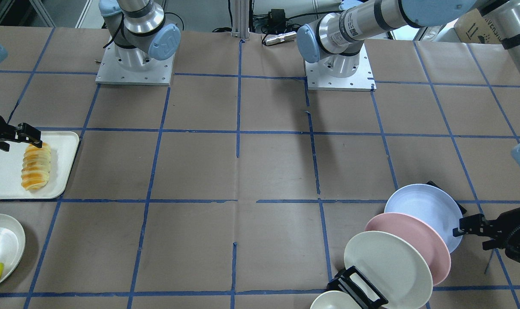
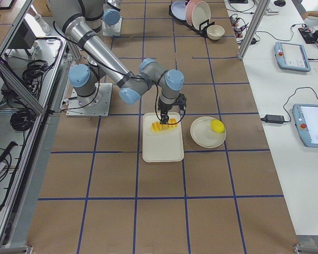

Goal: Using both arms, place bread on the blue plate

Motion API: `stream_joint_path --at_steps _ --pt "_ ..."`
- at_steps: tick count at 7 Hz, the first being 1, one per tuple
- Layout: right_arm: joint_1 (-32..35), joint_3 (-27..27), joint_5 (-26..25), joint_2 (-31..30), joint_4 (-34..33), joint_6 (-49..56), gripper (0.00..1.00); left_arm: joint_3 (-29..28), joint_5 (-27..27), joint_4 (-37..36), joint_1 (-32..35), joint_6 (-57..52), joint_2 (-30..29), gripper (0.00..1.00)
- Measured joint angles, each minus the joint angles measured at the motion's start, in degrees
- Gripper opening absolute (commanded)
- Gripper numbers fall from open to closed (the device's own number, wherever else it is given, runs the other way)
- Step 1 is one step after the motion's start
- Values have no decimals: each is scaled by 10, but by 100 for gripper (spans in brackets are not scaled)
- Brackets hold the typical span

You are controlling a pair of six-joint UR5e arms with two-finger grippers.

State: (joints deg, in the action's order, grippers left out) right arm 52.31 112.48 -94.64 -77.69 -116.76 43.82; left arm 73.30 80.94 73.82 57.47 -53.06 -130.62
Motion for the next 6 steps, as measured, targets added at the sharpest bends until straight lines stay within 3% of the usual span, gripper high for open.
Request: stream_joint_path --at_steps 3,4,5,6 --pt "-2 3 5 32 -47 -1 89 1 0 9 2 6 -4 97" --pt "0 3 6 33 -50 -2 89 3 1 10 2 7 -6 43" --pt "2 4 9 32 -51 -6 89 4 2 11 5 13 -4 20" --pt "6 5 12 32 -51 -12 87 3 3 11 12 22 -1 9"
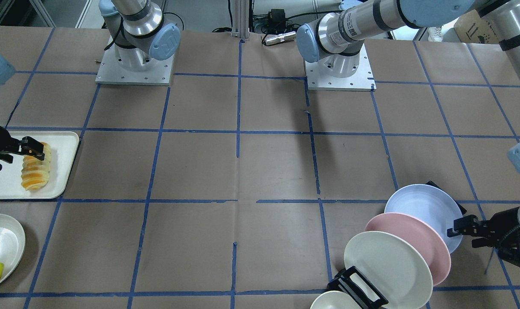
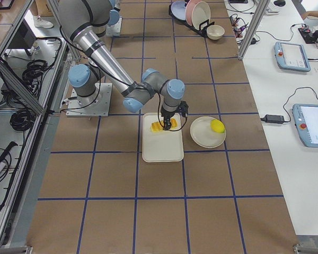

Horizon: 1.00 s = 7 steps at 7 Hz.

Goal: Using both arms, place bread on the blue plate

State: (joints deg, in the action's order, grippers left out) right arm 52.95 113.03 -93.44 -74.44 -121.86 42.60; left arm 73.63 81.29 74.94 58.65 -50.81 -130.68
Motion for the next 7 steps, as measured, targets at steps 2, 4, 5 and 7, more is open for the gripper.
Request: stream_joint_path --at_steps 2,4,5,7 --pt "6 1 5 5 -1 -8 84 -4 2 0 16 8 5 8" --pt "6 1 9 19 -4 -9 78 -8 4 0 20 10 8 6" --pt "7 1 10 26 -11 -8 7 -10 13 1 21 10 17 6" --pt "7 -2 9 33 -19 -7 0 -13 44 44 21 9 68 6"
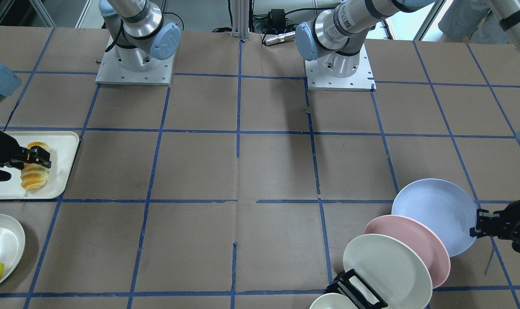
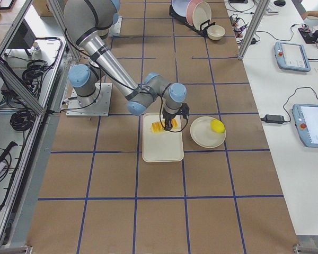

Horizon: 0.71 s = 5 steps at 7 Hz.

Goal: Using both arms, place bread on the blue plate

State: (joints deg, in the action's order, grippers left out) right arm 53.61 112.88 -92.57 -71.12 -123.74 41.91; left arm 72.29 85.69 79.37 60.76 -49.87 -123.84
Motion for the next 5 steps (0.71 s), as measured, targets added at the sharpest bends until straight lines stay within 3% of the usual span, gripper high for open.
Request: stream_joint_path --at_steps 5 --pt "7 -15 1 -23 15 5 0 20 6 176 8 56 179 6"
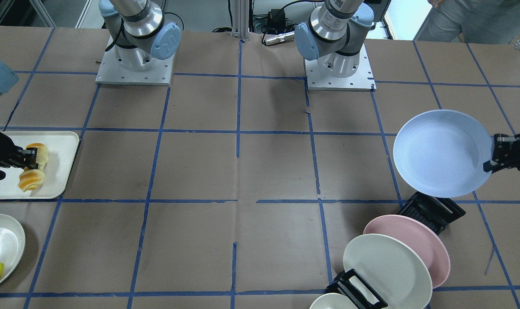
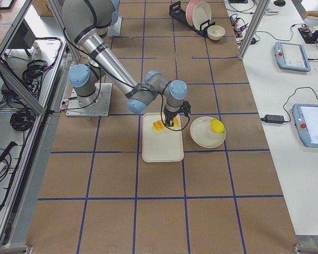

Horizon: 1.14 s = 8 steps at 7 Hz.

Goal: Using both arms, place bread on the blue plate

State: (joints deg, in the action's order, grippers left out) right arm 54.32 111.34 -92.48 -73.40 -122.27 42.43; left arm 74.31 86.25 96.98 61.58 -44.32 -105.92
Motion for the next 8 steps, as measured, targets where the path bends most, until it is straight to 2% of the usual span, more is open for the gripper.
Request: stream_joint_path --at_steps 2,4,8 --pt "18 -50 -3 -51 94 -5 0 29 -6 12 79 151 46 6" --pt "53 -102 -5 -87 161 -10 0 48 -7 -47 211 365 46 5" --pt "193 -125 0 -118 172 -148 0 116 -7 -205 390 687 17 5"
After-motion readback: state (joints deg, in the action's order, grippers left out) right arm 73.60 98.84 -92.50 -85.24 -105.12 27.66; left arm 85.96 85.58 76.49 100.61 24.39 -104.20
